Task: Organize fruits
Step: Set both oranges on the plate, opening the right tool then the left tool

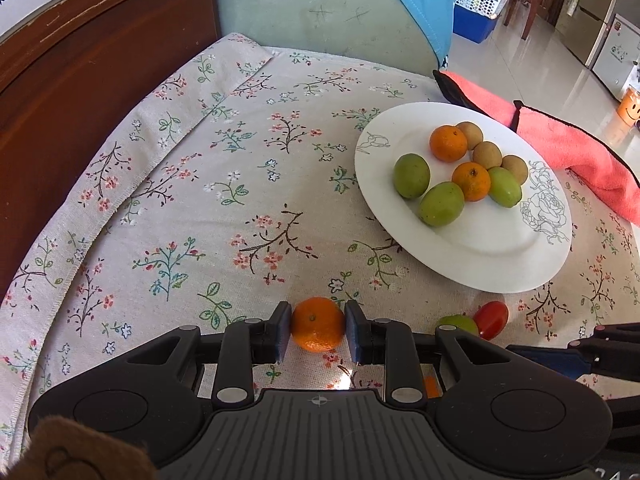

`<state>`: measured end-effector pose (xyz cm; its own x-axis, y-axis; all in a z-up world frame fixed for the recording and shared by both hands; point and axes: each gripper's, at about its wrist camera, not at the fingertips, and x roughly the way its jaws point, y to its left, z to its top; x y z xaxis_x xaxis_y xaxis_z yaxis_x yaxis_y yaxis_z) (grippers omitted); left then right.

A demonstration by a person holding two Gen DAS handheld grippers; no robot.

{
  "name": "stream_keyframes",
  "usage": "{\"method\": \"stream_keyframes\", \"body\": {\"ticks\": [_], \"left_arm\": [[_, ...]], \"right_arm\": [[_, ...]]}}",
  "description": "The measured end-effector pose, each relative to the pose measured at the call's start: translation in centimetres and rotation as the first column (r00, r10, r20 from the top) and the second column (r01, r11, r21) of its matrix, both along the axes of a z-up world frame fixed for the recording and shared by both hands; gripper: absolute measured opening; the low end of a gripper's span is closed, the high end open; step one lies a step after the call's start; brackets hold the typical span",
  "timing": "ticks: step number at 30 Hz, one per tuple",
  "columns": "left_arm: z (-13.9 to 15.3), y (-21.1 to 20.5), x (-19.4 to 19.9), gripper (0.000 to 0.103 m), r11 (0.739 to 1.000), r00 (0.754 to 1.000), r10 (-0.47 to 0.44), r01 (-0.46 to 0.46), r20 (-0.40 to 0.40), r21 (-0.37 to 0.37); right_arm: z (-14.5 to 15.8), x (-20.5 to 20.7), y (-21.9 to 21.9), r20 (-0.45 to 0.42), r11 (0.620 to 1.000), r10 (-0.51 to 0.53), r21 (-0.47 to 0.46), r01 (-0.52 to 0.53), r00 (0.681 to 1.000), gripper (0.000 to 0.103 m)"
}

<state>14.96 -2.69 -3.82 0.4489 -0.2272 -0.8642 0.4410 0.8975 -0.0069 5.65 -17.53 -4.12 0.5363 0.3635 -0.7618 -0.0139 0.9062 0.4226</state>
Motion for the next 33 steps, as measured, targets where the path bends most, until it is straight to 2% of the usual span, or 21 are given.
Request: {"method": "stream_keyframes", "body": {"ticks": [6, 10, 14, 22, 33], "left_arm": [[0.8, -0.4, -0.8, 0.026, 0.996, 0.992, -0.049, 0.039, 0.118, 0.084], [1.6, -0.8, -1.1, 0.026, 0.994, 0.983, -0.07, 0.054, 0.171, 0.096], [2.6, -1.3, -1.2, 0.026, 0.995, 0.976, -0.086, 0.072, 0.203, 0.072], [4.2, -3.1, -1.0, 0.026, 0.995, 0.965, -0.099, 0.1, 0.241, 0.008], [3.0, -7.1, -1.2, 0.026, 0.984, 0.959, -0.176, 0.177, 0.224, 0.015]], "right_arm": [[2.2, -0.1, -1.7, 0.082, 0.999, -0.037, -0.034, 0.04, 0.996, 0.032], [3.7, 0.1, -2.8, 0.138, 0.994, -0.061, -0.08, 0.072, 0.989, 0.032], [4.8, 0.3, -3.8, 0.188, 0.987, -0.072, -0.127, 0.097, 0.98, 0.032], [6.0, 1.2, -6.7, 0.227, 0.974, -0.145, -0.139, 0.18, 0.963, 0.032], [4.7, 3.0, -9.1, 0.191, 0.952, -0.2, -0.193, 0.237, 0.961, 0.032]]}}
